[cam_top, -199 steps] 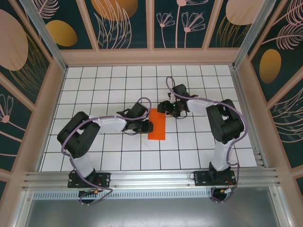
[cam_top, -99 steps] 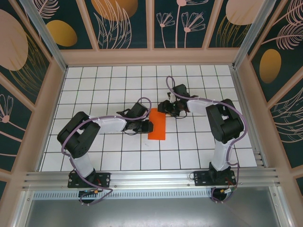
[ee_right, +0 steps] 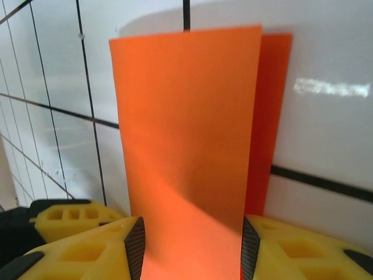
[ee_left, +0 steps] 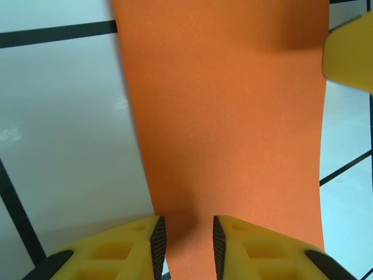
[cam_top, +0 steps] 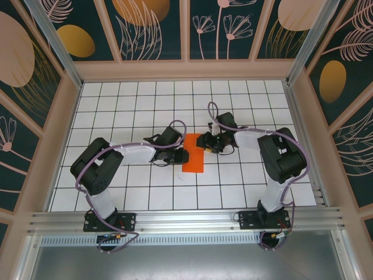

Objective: Fold a paper plane with a square sheet of paper (fold left side to right side)
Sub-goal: Fold the triangle a second time at the center of the table.

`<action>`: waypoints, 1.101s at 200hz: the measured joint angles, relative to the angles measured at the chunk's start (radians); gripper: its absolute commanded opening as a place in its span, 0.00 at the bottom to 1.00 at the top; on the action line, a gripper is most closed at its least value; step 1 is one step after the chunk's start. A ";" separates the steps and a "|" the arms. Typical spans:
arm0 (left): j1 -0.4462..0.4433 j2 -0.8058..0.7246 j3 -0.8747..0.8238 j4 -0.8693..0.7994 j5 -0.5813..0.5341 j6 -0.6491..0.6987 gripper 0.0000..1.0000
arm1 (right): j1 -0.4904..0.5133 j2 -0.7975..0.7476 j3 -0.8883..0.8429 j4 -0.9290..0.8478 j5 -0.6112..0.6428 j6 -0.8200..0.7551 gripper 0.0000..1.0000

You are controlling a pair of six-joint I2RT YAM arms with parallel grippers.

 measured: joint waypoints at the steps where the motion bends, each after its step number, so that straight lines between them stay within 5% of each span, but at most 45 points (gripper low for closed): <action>1: 0.000 0.000 0.000 0.000 0.000 0.000 0.37 | 0.001 -0.001 -0.001 0.002 -0.001 0.001 0.46; 70: -0.013 -0.185 -0.011 -0.010 -0.119 0.066 0.46 | 0.008 -0.011 -0.008 0.032 -0.037 0.041 0.21; 154: -0.286 -0.293 -0.006 -0.072 -0.292 0.145 0.58 | 0.008 -0.011 0.061 -0.065 -0.071 0.045 0.20; 220: -0.372 -0.177 0.017 -0.080 -0.382 0.109 0.69 | 0.008 -0.011 0.062 -0.075 -0.087 0.075 0.19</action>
